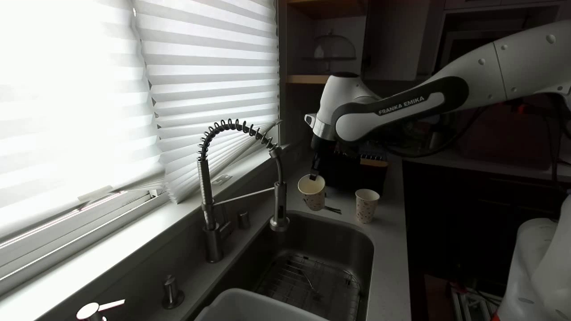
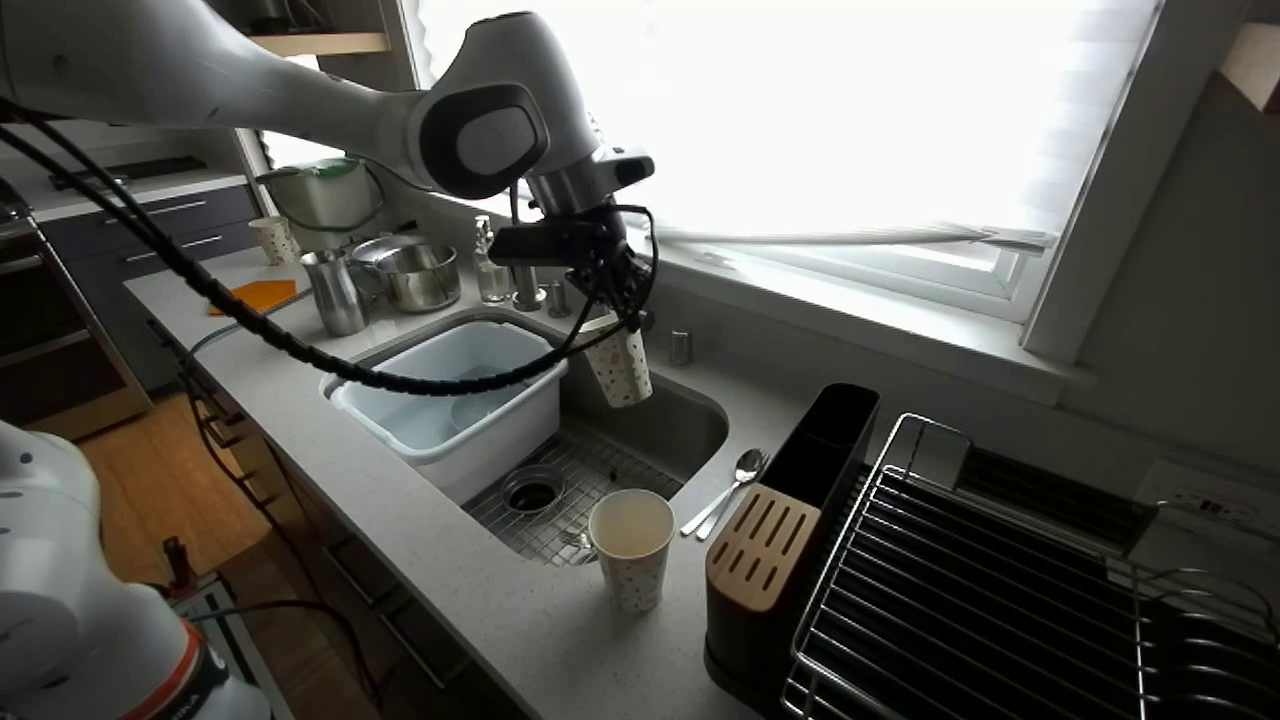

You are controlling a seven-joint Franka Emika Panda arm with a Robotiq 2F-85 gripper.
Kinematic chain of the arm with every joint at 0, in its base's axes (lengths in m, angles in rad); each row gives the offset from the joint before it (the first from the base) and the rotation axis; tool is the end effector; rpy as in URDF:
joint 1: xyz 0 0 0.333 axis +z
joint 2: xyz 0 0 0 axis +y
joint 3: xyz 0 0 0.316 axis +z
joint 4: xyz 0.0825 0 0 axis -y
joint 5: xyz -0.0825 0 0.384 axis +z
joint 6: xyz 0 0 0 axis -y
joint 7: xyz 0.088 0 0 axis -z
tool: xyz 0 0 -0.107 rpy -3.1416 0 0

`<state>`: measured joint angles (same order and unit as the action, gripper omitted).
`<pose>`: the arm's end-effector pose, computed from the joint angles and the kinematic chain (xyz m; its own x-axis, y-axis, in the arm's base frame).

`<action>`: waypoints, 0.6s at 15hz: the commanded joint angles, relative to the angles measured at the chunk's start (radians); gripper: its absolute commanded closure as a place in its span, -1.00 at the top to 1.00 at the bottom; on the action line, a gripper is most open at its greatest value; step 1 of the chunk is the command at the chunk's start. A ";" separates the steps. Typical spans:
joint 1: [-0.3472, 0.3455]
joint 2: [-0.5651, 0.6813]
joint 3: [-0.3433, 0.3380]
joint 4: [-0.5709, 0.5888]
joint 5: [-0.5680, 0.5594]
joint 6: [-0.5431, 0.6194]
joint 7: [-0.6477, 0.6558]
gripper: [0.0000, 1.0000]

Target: Pick up the closest paper cup, pour the water out into the sink and put the paper cup back on the kitchen counter, pick up the furthest paper cup, pour the water out into the sink and stack the most paper cup into the other paper cup

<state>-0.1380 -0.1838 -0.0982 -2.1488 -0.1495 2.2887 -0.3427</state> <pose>0.5113 -0.1290 0.5137 0.9450 0.2061 0.2538 0.1518 -0.9641 0.2177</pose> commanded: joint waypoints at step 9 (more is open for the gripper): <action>-0.046 -0.129 0.052 -0.218 -0.588 0.459 0.101 -0.98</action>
<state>-0.1484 -0.2650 -0.0670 -2.3208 -0.6029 2.6863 -0.2794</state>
